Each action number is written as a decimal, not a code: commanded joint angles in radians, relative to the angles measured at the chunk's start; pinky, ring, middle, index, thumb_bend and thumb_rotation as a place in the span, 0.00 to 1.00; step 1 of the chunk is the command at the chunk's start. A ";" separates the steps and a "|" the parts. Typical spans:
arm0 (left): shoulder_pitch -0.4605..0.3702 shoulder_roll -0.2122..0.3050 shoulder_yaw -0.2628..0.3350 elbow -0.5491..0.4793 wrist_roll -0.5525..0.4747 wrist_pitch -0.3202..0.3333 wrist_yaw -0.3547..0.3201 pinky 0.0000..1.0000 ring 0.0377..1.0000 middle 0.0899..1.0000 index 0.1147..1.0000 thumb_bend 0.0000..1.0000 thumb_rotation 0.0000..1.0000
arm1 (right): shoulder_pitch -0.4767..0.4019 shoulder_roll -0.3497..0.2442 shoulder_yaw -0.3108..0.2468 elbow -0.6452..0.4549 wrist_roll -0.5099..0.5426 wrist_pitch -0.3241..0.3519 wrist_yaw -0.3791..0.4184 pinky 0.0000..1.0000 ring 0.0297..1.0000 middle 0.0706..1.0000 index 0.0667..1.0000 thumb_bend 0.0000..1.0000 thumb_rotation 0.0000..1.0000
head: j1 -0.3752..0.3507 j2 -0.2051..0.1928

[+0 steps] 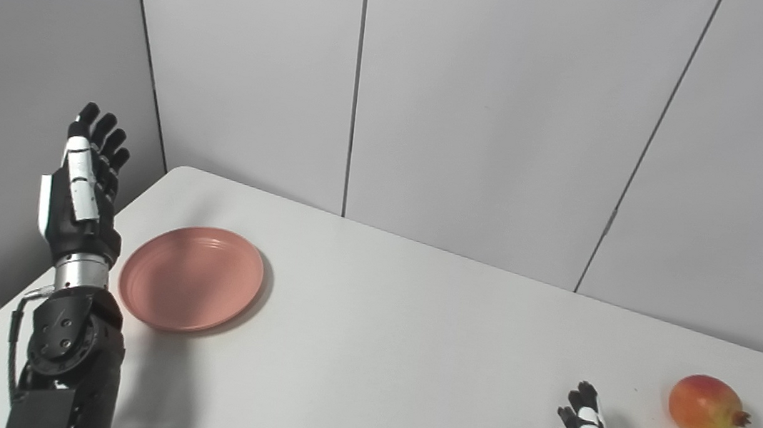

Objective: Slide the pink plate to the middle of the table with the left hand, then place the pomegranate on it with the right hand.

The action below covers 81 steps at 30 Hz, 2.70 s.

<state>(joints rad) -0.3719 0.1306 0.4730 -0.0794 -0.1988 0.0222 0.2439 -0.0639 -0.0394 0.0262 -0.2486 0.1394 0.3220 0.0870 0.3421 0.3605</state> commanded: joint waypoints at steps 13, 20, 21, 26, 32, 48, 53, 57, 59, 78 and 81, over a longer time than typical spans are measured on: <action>0.012 0.078 0.053 0.031 -0.139 -0.052 -0.032 0.98 0.94 0.93 0.90 0.43 1.00 | -0.017 -0.007 -0.017 -0.048 0.026 0.039 0.002 1.00 1.00 1.00 1.00 0.17 1.00 | 0.017 0.005; 0.037 0.106 0.063 0.065 -0.162 -0.053 -0.043 0.98 0.95 0.94 0.91 0.42 1.00 | -0.015 -0.008 -0.020 -0.052 0.031 0.043 0.003 1.00 1.00 1.00 1.00 0.18 1.00 | 0.018 0.009; 0.042 0.111 0.065 0.074 -0.166 -0.057 -0.049 0.98 0.95 0.94 0.91 0.42 1.00 | -0.015 -0.008 -0.020 -0.053 0.033 0.045 0.004 1.00 1.00 1.00 1.00 0.18 1.00 | 0.020 0.010; 0.056 0.126 0.069 0.109 -0.186 -0.061 -0.061 0.99 0.96 0.95 0.92 0.41 1.00 | -0.016 -0.010 -0.021 -0.053 0.035 0.048 0.003 1.00 1.00 1.00 1.00 0.18 1.00 | 0.020 0.011; 0.068 0.143 0.084 0.165 -0.208 -0.075 -0.077 0.95 0.93 0.93 0.90 0.39 0.99 | -0.015 -0.008 -0.022 -0.060 0.038 0.058 0.000 1.00 1.00 1.00 0.99 0.18 1.00 | 0.021 0.014; 0.062 0.163 0.093 0.306 -0.270 -0.108 -0.123 0.89 0.90 0.90 0.88 0.39 1.00 | -0.014 -0.010 -0.018 -0.072 0.033 0.062 0.001 1.00 1.00 1.00 1.00 0.18 1.00 | 0.021 0.020; 0.065 0.161 0.074 0.314 -0.255 -0.094 -0.122 0.87 0.89 0.89 0.87 0.39 1.00 | -0.015 -0.009 -0.020 -0.071 0.036 0.067 -0.001 1.00 1.00 1.00 1.00 0.17 1.00 | 0.021 0.020; 0.066 0.157 0.054 0.312 -0.242 -0.081 -0.115 0.86 0.88 0.88 0.86 0.39 1.00 | -0.014 -0.008 -0.018 -0.074 0.037 0.067 0.000 1.00 1.00 1.00 1.00 0.18 1.00 | 0.018 0.023; 0.065 0.151 0.045 0.306 -0.237 -0.077 -0.107 0.87 0.88 0.88 0.85 0.38 1.00 | -0.013 -0.009 -0.017 -0.076 0.036 0.069 0.001 1.00 1.00 1.00 1.00 0.18 1.00 | 0.017 0.024; 0.047 0.113 -0.044 0.286 -0.184 -0.023 -0.096 0.90 0.90 0.90 0.88 0.37 1.00 | -0.011 -0.009 -0.015 -0.082 0.038 0.067 0.003 1.00 1.00 1.00 1.00 0.18 1.00 | 0.009 0.037; 0.042 0.106 -0.047 0.290 -0.173 -0.012 -0.086 0.90 0.90 0.89 0.86 0.36 1.00 | -0.011 -0.008 -0.014 -0.084 0.037 0.068 0.001 1.00 1.00 1.00 1.00 0.18 1.00 | 0.008 0.039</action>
<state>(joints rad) -0.2903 0.2250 0.4281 0.2281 -0.3870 0.0188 0.1501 -0.0579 -0.0458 0.0145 -0.2926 0.1720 0.3973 0.0836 0.3497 0.3988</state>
